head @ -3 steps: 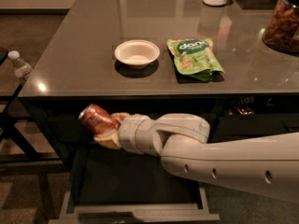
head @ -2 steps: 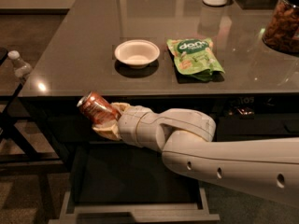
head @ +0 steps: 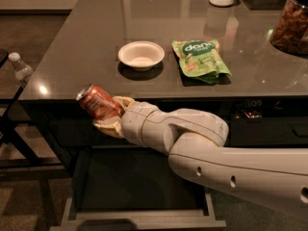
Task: Pick coke can from middle drawer and place on counter
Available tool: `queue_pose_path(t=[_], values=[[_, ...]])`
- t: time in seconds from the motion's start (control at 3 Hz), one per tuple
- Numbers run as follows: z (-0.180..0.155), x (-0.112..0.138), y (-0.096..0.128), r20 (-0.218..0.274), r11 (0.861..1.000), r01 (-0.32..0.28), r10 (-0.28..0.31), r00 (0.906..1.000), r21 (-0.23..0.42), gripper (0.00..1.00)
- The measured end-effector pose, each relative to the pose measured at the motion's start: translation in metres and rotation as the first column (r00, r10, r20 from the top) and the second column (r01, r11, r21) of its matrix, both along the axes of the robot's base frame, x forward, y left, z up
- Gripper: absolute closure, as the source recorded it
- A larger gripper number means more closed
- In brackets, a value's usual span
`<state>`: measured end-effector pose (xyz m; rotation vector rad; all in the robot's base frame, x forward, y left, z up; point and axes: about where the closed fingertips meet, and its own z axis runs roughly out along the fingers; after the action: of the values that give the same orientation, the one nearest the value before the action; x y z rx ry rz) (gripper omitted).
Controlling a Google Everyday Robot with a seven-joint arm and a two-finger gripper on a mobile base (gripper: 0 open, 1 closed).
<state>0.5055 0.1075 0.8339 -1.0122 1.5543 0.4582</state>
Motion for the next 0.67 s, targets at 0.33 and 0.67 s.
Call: queue_pose_path(t=[0.33, 0.67], values=[[0.014, 0.016, 0.009, 0.031, 0.998, 0.000, -0.002, 0.9995, 0.058, 1.00], [0.048, 0.043, 0.026, 0.097, 0.994, -0.020, 0.010, 0.9952, 0.104, 1.00]])
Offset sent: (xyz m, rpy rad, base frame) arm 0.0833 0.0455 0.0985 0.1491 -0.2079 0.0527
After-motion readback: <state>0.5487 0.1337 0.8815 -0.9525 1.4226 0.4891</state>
